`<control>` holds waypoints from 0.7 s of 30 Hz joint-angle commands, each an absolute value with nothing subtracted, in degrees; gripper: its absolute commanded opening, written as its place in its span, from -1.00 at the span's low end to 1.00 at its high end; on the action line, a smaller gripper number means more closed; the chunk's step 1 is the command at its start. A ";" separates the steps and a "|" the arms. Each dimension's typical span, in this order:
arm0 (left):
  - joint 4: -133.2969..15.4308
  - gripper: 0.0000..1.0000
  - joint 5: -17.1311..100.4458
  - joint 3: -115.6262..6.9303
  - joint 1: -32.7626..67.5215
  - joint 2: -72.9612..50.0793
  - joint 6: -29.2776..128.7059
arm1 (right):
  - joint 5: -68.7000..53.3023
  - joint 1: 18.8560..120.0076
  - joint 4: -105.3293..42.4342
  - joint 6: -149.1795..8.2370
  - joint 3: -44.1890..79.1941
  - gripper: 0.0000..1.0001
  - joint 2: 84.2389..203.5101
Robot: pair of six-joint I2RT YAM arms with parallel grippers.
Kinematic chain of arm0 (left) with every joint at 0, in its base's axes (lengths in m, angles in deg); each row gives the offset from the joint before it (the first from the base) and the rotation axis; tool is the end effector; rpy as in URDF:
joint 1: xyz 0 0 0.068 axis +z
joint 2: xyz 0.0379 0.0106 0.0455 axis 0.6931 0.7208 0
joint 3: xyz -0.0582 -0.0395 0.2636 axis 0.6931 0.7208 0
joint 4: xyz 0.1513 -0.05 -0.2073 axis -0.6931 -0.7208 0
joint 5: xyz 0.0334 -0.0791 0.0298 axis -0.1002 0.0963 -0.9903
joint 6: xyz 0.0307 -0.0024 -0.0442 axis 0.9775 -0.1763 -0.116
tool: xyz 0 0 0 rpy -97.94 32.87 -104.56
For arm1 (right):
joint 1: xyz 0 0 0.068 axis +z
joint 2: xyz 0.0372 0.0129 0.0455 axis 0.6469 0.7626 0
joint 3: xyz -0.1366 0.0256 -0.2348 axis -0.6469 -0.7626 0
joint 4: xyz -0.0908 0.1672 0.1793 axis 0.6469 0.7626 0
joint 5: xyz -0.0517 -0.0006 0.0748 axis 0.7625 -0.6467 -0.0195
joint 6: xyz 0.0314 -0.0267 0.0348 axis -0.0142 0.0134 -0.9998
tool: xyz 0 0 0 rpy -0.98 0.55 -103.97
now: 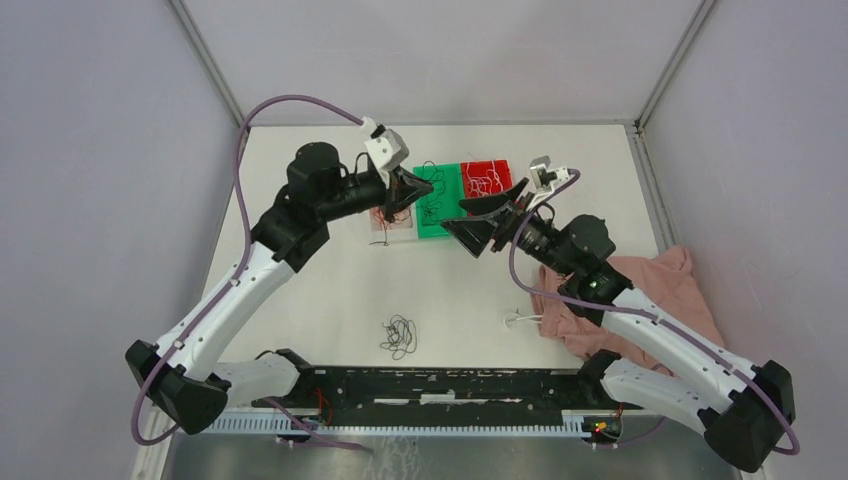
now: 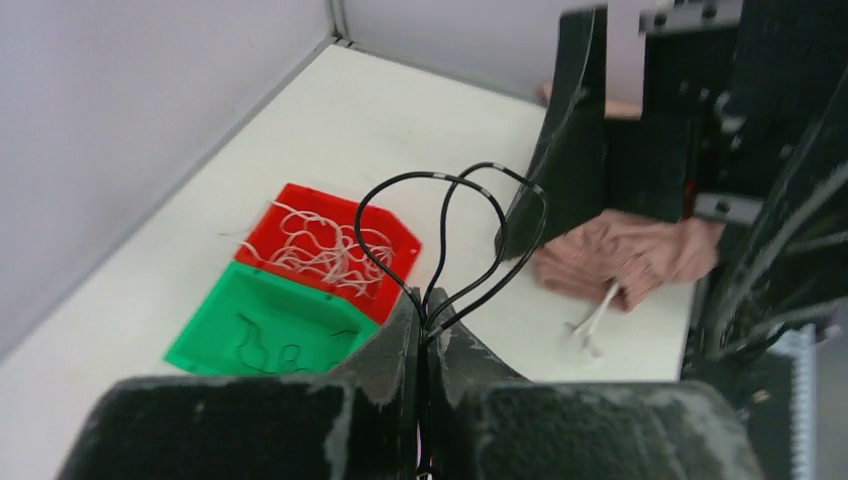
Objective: Untangle the cables
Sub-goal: Place the cable in the bin.
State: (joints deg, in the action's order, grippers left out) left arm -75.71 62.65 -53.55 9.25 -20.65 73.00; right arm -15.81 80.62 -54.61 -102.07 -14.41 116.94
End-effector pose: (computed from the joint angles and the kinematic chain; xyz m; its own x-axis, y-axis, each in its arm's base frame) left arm 0.2004 -0.1595 0.4196 0.0481 0.1820 -0.9821 0.9014 0.4158 0.1211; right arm 0.1639 0.1516 0.3650 -0.3869 0.4559 -0.8015 -0.7462 0.3559 0.5627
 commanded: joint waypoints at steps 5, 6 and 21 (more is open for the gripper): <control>-58.65 -0.91 69.42 -59.64 10.54 -16.97 36.87 | -21.46 81.11 -90.65 -114.29 -15.34 0.99 127.74; -58.40 -0.90 69.74 -60.22 10.50 -16.71 35.99 | -20.94 81.47 -93.72 -115.39 -15.21 0.99 129.23; -56.93 -0.87 69.86 -61.98 10.48 -17.76 24.72 | -16.10 88.38 -108.60 -115.67 -5.19 0.94 144.37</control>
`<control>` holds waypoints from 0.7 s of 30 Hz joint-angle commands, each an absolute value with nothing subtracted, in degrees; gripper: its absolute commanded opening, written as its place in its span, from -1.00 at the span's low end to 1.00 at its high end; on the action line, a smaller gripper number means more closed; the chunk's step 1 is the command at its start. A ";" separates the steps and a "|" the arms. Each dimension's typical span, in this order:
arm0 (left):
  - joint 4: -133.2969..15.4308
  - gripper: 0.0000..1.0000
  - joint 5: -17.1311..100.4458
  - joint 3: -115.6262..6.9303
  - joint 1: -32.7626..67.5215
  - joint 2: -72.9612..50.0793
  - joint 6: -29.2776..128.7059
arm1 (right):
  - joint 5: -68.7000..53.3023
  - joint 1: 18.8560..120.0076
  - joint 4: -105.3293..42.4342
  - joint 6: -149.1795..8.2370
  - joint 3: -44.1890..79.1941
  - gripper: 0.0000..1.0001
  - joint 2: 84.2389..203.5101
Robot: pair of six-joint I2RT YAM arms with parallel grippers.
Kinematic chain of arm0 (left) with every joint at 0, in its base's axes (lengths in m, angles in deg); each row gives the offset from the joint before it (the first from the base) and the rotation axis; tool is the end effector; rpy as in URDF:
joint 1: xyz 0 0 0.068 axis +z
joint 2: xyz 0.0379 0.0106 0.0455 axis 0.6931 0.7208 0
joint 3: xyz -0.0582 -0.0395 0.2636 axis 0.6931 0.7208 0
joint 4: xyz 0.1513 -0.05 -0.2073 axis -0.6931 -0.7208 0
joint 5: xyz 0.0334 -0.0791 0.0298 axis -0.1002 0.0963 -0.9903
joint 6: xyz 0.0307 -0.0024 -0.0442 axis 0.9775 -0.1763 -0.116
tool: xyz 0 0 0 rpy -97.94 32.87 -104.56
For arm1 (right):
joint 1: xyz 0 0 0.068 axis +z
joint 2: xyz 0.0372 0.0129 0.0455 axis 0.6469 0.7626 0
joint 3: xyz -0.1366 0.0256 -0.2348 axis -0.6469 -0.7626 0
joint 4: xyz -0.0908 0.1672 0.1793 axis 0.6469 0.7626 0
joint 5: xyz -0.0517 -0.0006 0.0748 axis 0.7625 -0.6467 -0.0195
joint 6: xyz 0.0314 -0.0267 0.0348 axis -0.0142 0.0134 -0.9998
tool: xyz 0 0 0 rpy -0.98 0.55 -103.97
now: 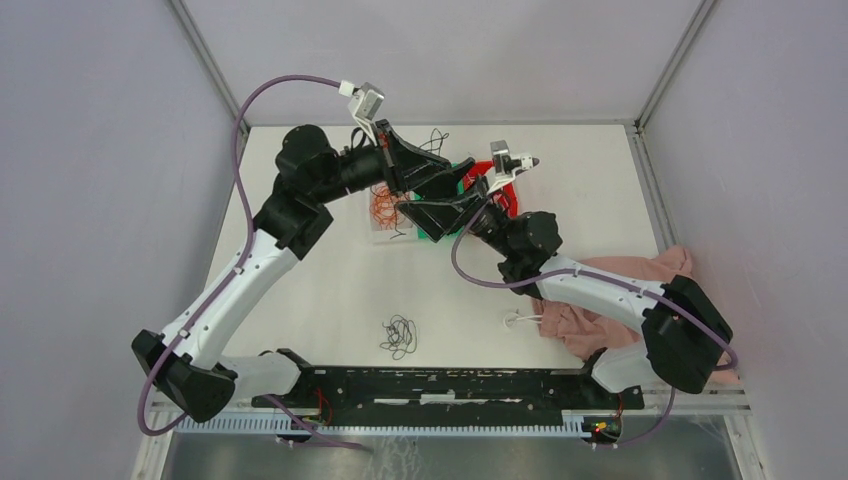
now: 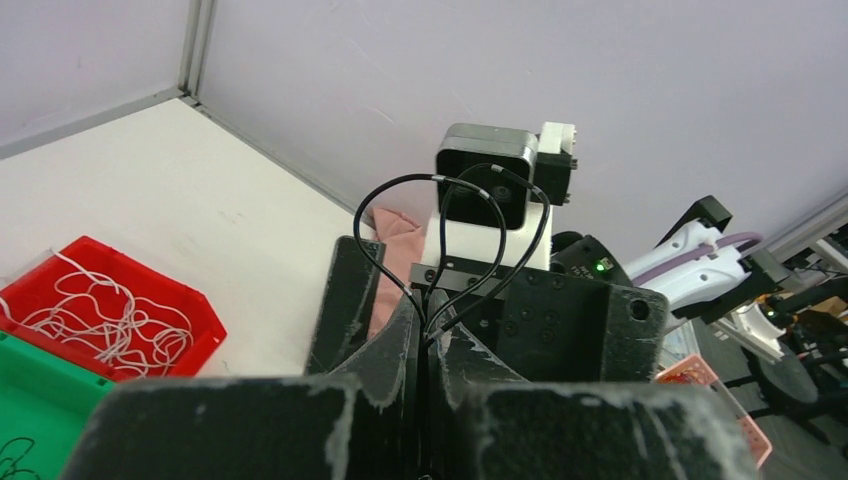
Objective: Untangle the cables
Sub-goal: Place the cable in the bin.
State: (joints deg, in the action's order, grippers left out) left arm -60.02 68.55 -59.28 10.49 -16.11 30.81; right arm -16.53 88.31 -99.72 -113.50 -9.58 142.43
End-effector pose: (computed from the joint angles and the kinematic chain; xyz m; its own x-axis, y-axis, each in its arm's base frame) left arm 0.2158 -0.1667 0.4627 -0.3777 -0.2478 -0.8922 0.8530 0.2816 -0.4393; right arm 0.1934 0.2298 0.3626 -0.4039 0.6468 -0.6470 -0.8627 -0.0340 0.5046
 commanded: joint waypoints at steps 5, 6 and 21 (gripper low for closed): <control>-56.66 -0.87 69.66 -61.90 10.48 -18.82 23.76 | -14.26 88.51 -108.56 -116.39 -4.14 0.60 145.95; -57.14 -0.87 69.47 -61.81 10.48 -19.09 23.76 | -12.95 88.47 -108.70 -116.73 -4.43 0.43 146.20; -62.61 -0.33 64.13 -61.56 10.66 -20.82 36.09 | -12.05 86.10 -96.61 -114.59 -7.61 -0.99 138.32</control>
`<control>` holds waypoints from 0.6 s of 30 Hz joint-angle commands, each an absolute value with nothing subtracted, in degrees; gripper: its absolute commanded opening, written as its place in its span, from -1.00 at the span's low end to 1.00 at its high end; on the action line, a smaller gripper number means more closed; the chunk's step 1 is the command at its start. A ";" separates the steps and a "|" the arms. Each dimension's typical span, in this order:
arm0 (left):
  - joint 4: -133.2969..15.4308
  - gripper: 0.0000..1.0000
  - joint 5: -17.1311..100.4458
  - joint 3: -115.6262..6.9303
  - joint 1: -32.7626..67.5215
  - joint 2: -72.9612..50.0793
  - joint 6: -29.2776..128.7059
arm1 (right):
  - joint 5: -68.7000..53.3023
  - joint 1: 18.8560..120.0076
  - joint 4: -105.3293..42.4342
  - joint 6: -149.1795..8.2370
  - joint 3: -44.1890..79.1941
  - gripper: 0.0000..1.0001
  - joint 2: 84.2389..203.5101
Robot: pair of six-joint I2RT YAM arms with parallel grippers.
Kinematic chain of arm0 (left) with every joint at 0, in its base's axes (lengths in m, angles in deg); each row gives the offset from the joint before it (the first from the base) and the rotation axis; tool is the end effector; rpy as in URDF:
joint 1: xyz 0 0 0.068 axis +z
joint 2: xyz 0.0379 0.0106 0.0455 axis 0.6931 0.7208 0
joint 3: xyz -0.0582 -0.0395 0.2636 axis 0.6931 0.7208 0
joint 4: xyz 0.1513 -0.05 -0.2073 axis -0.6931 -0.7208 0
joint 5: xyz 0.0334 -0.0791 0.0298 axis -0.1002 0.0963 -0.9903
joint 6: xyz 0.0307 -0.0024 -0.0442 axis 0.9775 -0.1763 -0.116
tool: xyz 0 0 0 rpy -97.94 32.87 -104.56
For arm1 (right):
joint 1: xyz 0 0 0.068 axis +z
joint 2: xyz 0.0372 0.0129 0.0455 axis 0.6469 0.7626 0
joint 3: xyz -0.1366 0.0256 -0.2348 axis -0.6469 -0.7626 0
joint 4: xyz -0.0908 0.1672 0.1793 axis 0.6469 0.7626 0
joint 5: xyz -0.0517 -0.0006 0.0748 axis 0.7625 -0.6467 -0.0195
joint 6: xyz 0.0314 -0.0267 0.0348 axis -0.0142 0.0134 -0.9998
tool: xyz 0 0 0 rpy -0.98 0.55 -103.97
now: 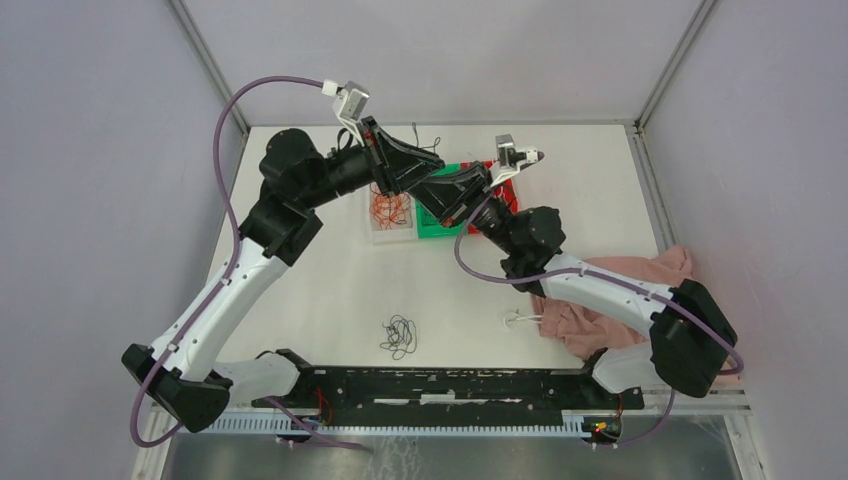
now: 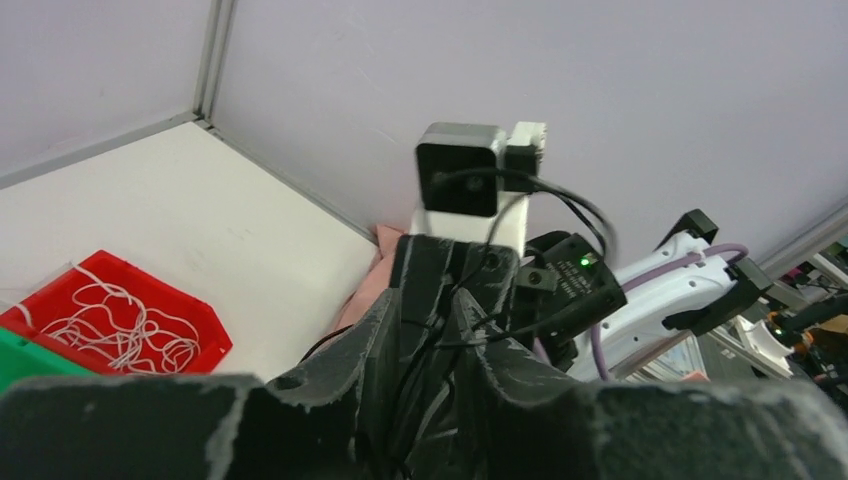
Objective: Untangle the cables
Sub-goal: Place the cable in the bin.
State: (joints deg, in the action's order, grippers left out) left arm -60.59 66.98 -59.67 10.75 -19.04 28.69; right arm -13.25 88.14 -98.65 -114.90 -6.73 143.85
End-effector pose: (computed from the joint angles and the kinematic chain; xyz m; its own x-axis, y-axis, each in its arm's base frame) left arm 0.2017 -0.1550 0.4765 -0.3670 -0.2965 -0.8817 0.8471 0.2852 -0.4484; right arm 0.2011 0.2340 0.3706 -0.4056 0.6832 -0.6073 -0.8431 -0.0230 0.5372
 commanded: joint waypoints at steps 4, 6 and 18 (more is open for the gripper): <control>-67.92 0.05 55.30 -62.62 10.66 -21.64 46.28 | -11.88 82.27 -80.14 -112.39 -8.24 -0.99 133.59; -68.92 0.33 51.22 -61.76 10.59 -22.72 51.58 | -12.56 80.79 -67.49 -108.50 -5.09 -0.99 132.42; -93.07 0.99 51.16 -65.14 10.85 -16.91 68.46 | -10.88 75.53 -31.27 -89.00 11.09 -1.00 143.92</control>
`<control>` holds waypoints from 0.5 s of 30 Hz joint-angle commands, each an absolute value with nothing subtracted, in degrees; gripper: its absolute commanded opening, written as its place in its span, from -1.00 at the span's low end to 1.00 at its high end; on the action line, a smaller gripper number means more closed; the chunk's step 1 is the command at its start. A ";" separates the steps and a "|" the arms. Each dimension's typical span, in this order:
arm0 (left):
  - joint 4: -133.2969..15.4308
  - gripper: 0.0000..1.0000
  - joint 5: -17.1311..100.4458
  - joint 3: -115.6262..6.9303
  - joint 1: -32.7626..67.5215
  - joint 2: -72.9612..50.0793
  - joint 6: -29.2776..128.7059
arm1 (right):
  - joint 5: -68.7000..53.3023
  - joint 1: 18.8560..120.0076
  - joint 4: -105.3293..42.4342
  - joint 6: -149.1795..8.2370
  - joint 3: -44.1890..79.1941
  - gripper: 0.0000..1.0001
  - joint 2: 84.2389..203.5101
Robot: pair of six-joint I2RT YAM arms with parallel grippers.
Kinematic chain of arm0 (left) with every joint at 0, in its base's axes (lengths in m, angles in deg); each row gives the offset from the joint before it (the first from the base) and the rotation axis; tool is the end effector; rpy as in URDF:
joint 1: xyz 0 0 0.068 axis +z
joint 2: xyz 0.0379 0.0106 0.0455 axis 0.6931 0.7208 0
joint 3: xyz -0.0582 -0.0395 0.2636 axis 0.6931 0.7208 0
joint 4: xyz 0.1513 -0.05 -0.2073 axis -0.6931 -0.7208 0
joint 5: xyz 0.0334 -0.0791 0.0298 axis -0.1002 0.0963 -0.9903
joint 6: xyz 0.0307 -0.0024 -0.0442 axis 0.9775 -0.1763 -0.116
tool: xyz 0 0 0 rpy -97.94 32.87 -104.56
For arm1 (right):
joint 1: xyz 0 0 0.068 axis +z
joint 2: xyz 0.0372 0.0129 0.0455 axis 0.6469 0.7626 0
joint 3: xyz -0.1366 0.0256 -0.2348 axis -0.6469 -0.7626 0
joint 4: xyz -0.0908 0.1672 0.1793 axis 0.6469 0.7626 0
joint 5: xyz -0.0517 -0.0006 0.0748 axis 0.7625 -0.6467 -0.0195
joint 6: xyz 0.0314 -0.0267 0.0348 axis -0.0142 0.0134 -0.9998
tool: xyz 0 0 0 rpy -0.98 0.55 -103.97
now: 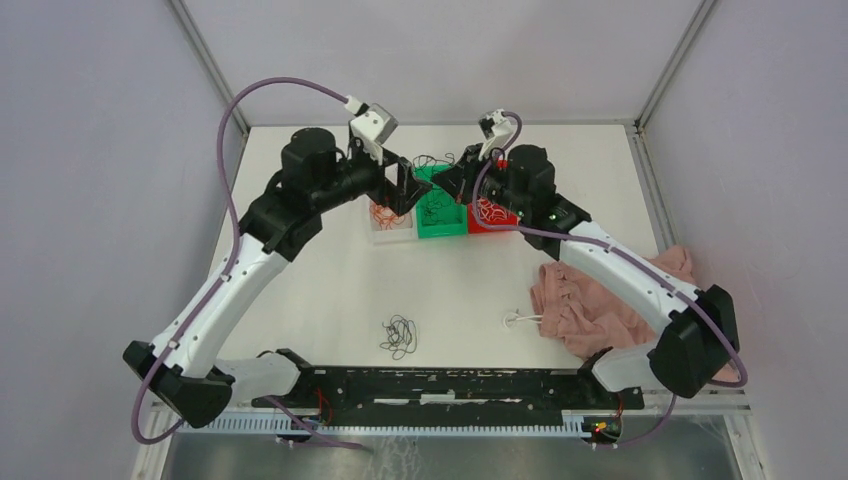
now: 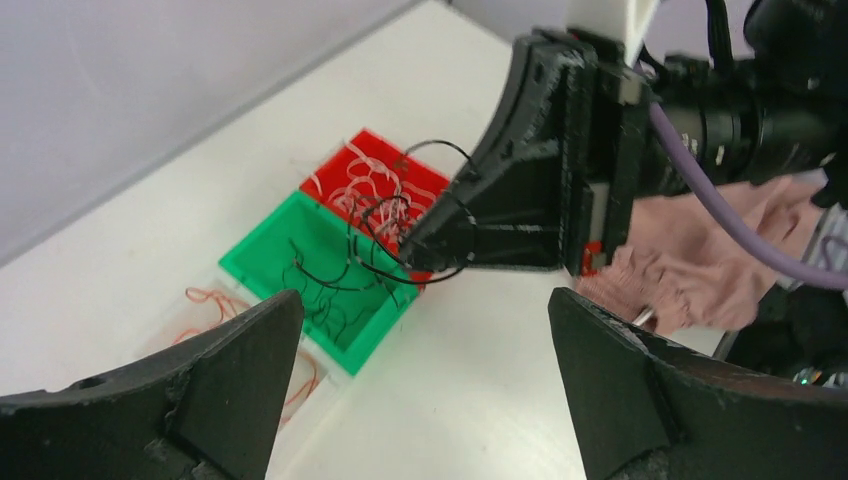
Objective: Untangle the cables
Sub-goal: Place the cable in the bin.
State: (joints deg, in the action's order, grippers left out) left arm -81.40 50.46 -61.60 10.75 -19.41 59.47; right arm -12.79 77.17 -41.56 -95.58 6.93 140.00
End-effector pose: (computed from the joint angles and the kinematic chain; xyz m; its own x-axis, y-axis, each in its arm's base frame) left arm 0.2059 -0.1468 0.4511 -0.1464 0.0592 -0.9875 0.7613 0.6441 -0.0742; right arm 0.2532 0.1996 0.3731 -0.4337 0.3195 -0.8425 -0.6268 0.5648 0.5368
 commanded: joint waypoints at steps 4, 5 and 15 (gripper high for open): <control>-94.44 0.99 54.98 -63.11 15.48 -18.66 67.60 | -8.90 75.25 -28.00 -85.09 14.78 -1.00 148.77; -94.31 0.99 55.73 -62.71 16.89 -19.25 67.28 | -8.08 75.17 -27.27 -84.35 15.58 -1.00 150.08; -96.69 0.99 55.58 -62.04 26.01 -21.75 67.95 | -5.03 73.36 -24.40 -84.75 21.94 -1.00 163.25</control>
State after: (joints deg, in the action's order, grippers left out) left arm -95.71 53.54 -62.01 23.85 -19.67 65.13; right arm -7.04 74.11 -24.88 -85.15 17.46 159.52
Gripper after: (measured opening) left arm 0.991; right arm 0.010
